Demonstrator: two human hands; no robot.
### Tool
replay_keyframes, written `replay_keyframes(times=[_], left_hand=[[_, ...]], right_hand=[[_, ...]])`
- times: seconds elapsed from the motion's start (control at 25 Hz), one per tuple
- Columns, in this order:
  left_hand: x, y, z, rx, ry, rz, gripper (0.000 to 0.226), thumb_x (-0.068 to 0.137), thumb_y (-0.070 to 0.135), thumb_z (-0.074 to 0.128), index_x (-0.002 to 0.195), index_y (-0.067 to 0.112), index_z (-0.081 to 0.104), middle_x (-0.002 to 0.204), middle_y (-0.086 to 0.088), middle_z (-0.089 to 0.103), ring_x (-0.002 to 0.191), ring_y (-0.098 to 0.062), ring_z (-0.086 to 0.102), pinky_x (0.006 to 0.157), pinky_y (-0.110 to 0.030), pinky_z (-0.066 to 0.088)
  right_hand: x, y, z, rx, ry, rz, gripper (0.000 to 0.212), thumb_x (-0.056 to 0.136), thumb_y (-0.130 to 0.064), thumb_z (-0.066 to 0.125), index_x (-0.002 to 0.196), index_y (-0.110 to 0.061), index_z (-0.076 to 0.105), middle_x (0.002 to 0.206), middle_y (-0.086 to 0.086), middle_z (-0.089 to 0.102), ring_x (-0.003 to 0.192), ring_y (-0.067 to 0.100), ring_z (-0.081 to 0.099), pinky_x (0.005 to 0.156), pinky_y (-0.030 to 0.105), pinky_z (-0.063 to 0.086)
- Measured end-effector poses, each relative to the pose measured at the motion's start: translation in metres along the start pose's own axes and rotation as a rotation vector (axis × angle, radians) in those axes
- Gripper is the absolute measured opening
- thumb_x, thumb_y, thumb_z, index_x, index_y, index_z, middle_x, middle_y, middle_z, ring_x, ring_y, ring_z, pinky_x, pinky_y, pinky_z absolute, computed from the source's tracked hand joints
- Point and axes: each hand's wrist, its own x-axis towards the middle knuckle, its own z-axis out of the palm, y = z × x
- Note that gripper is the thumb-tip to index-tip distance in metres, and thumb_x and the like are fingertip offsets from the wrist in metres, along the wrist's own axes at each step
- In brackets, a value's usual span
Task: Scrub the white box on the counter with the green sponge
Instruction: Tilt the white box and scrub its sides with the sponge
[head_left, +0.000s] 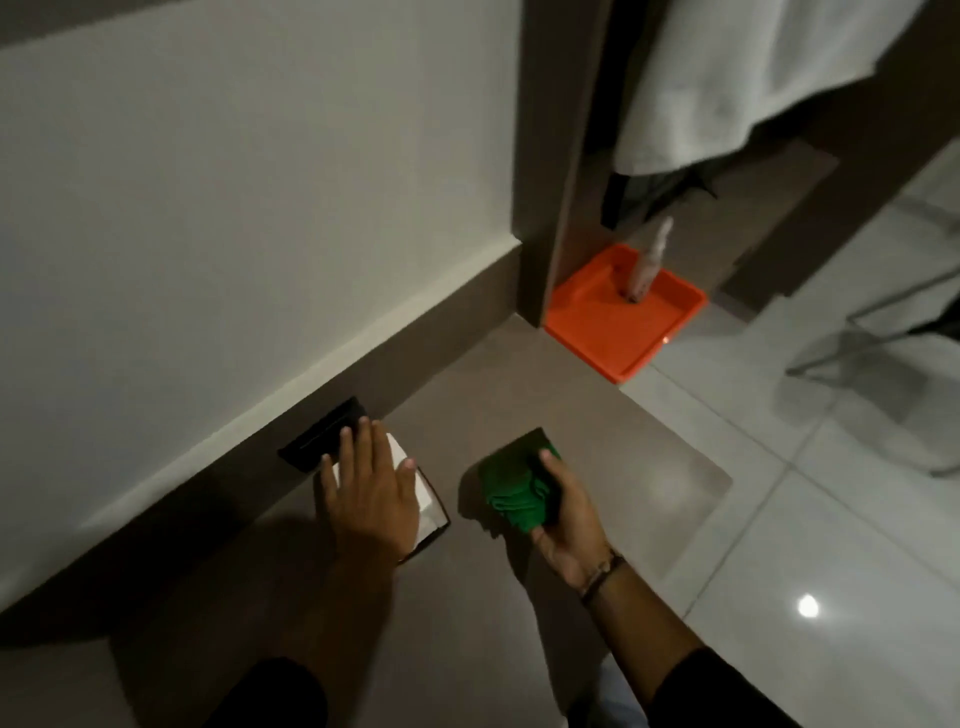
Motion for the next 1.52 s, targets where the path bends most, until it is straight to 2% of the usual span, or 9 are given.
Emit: replay_keyframes(times=[0.12,0.2,0.36,0.56,0.76,0.96,1.2,1.36,1.52], left_hand=[[0.005,-0.036,0.007,0.021,0.119,0.489,0.051,0.111,0.025,0.037,0.157,0.002,0.034,0.166,-0.019,0.033,0.156,-0.032,0.029,0.12,-0.061,0.035],[0.021,-0.05,0.002,0.015,0.068,0.682,0.051,0.109,0.022,0.038,0.157,0.006,0.036,0.166,-0.015,0.033,0.157,-0.028,0.029,0.122,-0.061,0.033],[0.034,-0.05,-0.002,-0.003,-0.115,0.576,0.059,0.106,0.036,0.021,0.16,0.014,0.027,0.17,-0.004,0.024,0.159,-0.021,0.018,0.127,-0.052,0.021],[0.035,-0.057,0.003,-0.001,-0.1,0.608,0.059,0.108,0.038,0.014,0.161,0.014,0.024,0.17,-0.005,0.024,0.16,-0.021,0.016,0.128,-0.048,0.018],[0.031,-0.053,0.004,-0.011,-0.075,0.601,0.057,0.107,0.032,0.022,0.158,0.01,0.032,0.168,-0.007,0.028,0.157,-0.025,0.024,0.126,-0.049,0.021],[0.029,-0.052,0.0,-0.065,-0.056,0.611,0.056,0.109,0.037,0.018,0.159,0.013,0.025,0.167,-0.005,0.029,0.157,-0.024,0.024,0.126,-0.051,0.022],[0.028,-0.051,0.002,-0.07,-0.053,0.584,0.055,0.108,0.033,0.024,0.159,0.014,0.029,0.168,-0.005,0.03,0.158,-0.022,0.023,0.128,-0.051,0.023],[0.028,-0.052,0.004,-0.069,-0.029,0.6,0.055,0.108,0.036,0.025,0.159,0.014,0.028,0.167,-0.004,0.032,0.158,-0.02,0.024,0.128,-0.049,0.023],[0.027,-0.048,0.001,-0.087,-0.02,0.589,0.055,0.108,0.035,0.026,0.158,0.013,0.031,0.166,-0.005,0.034,0.157,-0.019,0.024,0.129,-0.046,0.019]], right_hand=[[0.005,0.022,0.004,-0.31,0.173,-0.197,0.036,0.086,-0.006,0.076,0.121,0.0,0.068,0.108,0.023,0.074,0.1,0.042,0.071,0.076,0.042,0.063],[0.006,0.042,0.009,-0.466,0.169,-0.277,0.045,0.088,0.003,0.07,0.131,-0.006,0.063,0.115,0.014,0.073,0.103,0.031,0.071,0.078,0.027,0.06],[0.012,0.083,0.026,-0.671,-0.008,-0.333,0.057,0.093,0.0,0.062,0.146,-0.015,0.048,0.146,0.006,0.056,0.13,0.017,0.055,0.111,0.036,0.044],[0.005,0.108,0.056,-0.818,-0.075,-0.469,0.054,0.1,-0.017,0.054,0.151,-0.023,0.038,0.155,-0.004,0.041,0.144,0.013,0.038,0.121,0.042,0.029],[-0.04,0.15,0.026,-0.946,-0.104,-0.567,0.058,0.096,0.005,0.047,0.149,-0.018,0.043,0.155,0.002,0.044,0.144,0.012,0.038,0.12,0.042,0.032],[0.032,0.085,0.071,-0.849,-0.029,-0.508,0.049,0.096,-0.005,0.058,0.143,-0.017,0.053,0.146,0.006,0.056,0.133,0.018,0.053,0.114,0.043,0.04],[-0.041,0.147,0.019,-0.968,-0.058,-0.486,0.063,0.093,0.001,0.051,0.148,-0.028,0.044,0.149,0.006,0.053,0.137,0.016,0.047,0.117,0.04,0.036],[0.019,0.101,0.051,-0.997,-0.016,-0.536,0.039,0.095,-0.01,0.057,0.134,-0.015,0.062,0.132,0.011,0.067,0.122,0.026,0.061,0.105,0.048,0.048],[0.008,0.098,0.053,-0.975,-0.023,-0.479,0.045,0.097,-0.014,0.055,0.141,-0.019,0.055,0.141,0.006,0.061,0.13,0.019,0.055,0.113,0.036,0.042]])
